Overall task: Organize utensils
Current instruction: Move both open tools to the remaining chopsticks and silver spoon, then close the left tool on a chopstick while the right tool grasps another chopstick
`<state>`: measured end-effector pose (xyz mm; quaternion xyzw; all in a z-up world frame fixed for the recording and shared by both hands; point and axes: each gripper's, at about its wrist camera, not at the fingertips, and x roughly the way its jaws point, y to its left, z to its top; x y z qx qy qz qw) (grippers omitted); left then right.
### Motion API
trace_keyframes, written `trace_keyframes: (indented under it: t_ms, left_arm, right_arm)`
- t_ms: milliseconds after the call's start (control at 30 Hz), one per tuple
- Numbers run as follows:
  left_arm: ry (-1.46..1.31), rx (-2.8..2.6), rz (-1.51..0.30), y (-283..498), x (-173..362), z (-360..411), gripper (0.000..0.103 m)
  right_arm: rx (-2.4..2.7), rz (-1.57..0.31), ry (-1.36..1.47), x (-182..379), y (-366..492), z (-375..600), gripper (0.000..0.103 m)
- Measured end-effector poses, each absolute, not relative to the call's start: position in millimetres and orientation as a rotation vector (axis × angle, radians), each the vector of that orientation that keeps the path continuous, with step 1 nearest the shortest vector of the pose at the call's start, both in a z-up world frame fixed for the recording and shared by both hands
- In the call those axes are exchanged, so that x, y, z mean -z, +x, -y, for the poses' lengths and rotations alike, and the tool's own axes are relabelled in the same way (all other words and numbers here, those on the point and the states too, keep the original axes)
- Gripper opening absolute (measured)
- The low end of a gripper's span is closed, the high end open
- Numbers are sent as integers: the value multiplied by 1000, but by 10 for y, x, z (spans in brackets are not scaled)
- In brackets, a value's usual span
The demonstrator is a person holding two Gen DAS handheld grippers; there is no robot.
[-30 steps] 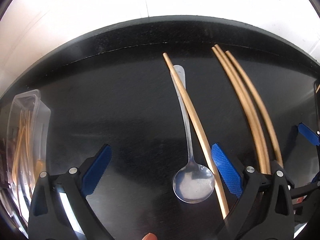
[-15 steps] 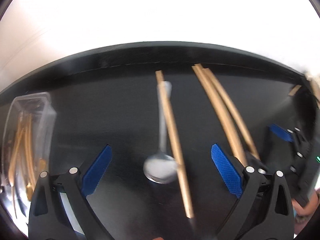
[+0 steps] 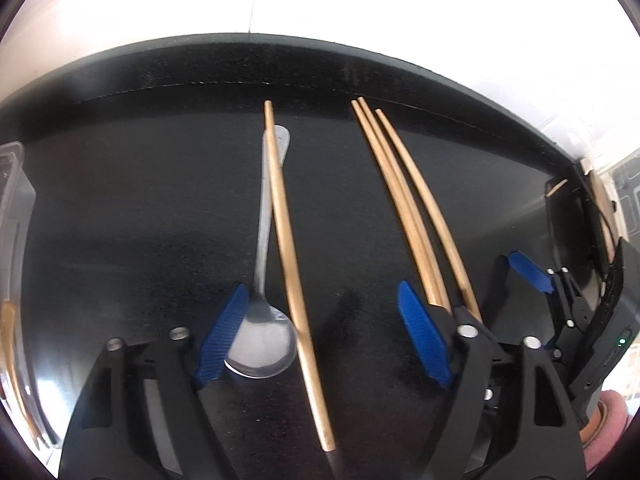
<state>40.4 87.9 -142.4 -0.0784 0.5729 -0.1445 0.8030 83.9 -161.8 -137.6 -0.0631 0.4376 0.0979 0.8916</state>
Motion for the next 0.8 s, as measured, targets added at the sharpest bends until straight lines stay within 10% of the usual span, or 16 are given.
trace_keyframes:
  t_ms: [433, 600, 667, 700, 800]
  left_arm:
    - [-96, 342, -1190, 516, 1414, -529, 56]
    - [12, 241, -1119, 444, 1429, -372, 35]
    - [70, 180, -1087, 386, 1449, -364, 6]
    - [67, 185, -1082, 377, 1456, -359, 5]
    - [101, 205, -1101, 399, 1426, -333, 5]
  right_arm:
    - [-205, -909, -131, 1384, 830, 1615, 98]
    - [-226, -906, -151, 1377, 862, 1592, 97]
    - [-230, -895, -161, 1337, 868, 1569, 75]
    - [-199, -878, -189, 1278, 862, 1530, 7]
    - [-147, -880, -249, 1280, 850, 1459, 7]
